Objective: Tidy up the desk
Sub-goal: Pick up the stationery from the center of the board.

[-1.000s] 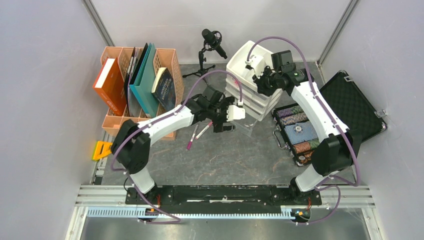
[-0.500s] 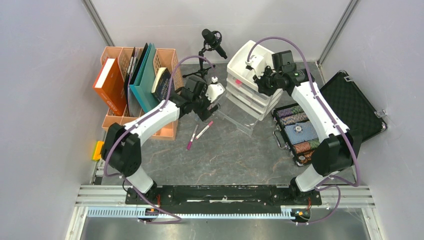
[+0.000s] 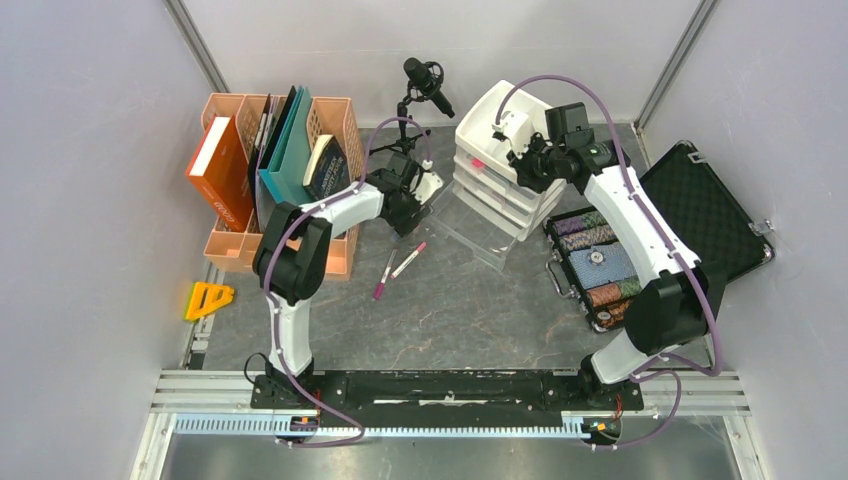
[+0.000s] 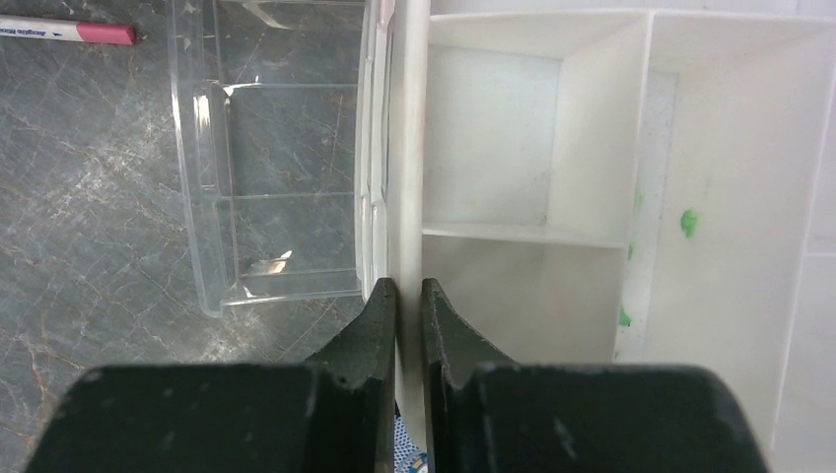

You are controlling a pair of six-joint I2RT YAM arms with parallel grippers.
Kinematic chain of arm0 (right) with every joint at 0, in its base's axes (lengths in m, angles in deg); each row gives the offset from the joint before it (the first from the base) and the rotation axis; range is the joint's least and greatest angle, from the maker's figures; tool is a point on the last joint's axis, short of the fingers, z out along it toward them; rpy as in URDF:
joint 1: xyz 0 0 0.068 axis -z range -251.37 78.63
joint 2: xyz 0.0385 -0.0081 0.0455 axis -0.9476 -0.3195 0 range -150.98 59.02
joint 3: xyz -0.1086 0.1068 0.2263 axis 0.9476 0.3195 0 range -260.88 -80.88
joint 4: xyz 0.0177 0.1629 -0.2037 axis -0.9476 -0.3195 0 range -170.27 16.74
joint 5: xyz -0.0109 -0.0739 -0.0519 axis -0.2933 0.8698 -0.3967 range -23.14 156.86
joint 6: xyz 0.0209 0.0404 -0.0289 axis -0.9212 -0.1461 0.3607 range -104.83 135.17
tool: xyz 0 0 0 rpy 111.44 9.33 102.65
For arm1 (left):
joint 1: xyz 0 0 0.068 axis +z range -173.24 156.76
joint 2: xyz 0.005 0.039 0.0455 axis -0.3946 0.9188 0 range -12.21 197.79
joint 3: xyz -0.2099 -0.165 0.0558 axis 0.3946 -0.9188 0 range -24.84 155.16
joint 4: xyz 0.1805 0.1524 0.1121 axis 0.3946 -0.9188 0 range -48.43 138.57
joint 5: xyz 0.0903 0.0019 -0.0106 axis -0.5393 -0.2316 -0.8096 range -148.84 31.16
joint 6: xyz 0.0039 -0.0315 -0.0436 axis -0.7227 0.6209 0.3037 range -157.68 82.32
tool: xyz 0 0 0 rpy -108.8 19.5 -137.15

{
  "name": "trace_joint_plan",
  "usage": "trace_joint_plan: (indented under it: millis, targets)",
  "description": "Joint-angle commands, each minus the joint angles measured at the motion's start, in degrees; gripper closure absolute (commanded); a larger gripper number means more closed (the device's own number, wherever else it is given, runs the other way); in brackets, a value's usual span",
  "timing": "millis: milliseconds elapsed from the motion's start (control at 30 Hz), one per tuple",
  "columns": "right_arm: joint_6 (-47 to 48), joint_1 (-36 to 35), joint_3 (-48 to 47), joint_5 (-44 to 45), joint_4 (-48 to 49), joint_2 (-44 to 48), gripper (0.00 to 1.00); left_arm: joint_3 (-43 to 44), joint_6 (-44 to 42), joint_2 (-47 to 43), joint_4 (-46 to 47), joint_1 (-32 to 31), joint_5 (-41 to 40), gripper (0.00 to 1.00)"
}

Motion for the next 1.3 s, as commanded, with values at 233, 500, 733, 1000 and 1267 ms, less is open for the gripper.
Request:
trace_joint_plan:
  millis: [233, 500, 733, 1000, 1267]
  targets:
    - [2.40, 1.32, 2.33, 5.19, -0.42, 1.42, 1.00, 5.70, -0.92, 4.52, -4.83, 1.49, 2.59, 0.36]
    - [2.24, 1.31, 2.16, 5.37, -0.57, 1.64, 1.00, 4.15, -1.54, 5.10, -7.27, 1.96, 5.10, 0.50]
    - [2.08, 1.31, 2.24, 5.36, -0.60, 2.11, 1.00, 4.38, -2.42, 5.75, -10.82, 3.15, 7.81, 0.64]
    - [1.84, 1.36, 2.33, 4.89, -0.78, 2.72, 1.00, 5.45, -2.57, 3.87, -12.59, 3.92, 8.66, 0.83]
    - [1.77, 1.35, 3.48, 4.06, -0.23, 2.63, 1.00, 4.40, 3.36, -5.72, -10.27, 4.12, 9.86, 0.92]
